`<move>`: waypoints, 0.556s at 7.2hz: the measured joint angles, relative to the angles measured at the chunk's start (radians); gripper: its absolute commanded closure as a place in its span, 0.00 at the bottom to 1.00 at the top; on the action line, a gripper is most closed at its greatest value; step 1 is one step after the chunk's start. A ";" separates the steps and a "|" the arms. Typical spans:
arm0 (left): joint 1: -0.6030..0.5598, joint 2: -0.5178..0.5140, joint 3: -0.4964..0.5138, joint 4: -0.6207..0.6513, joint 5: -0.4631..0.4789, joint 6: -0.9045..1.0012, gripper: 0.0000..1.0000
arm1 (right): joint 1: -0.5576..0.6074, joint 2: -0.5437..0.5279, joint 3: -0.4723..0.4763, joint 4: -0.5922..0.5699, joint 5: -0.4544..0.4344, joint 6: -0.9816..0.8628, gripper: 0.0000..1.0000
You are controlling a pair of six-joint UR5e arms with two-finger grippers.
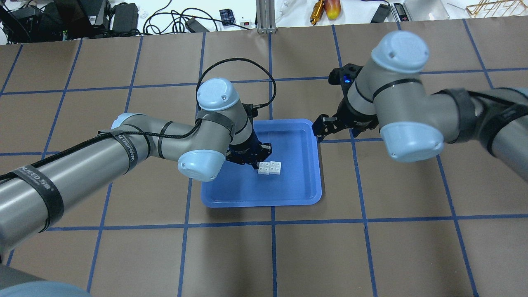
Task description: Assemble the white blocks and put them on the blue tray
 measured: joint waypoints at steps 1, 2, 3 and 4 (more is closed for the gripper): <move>0.001 0.001 0.000 0.000 0.000 -0.009 1.00 | -0.028 -0.019 -0.068 0.121 -0.005 0.037 0.00; 0.001 0.001 -0.001 -0.001 -0.001 -0.026 1.00 | -0.043 -0.044 -0.112 0.206 -0.008 0.078 0.00; 0.001 0.000 -0.001 0.000 -0.002 -0.037 1.00 | -0.048 -0.068 -0.132 0.259 -0.009 0.104 0.00; 0.001 -0.001 -0.001 0.000 -0.003 -0.041 1.00 | -0.053 -0.086 -0.140 0.296 -0.013 0.116 0.00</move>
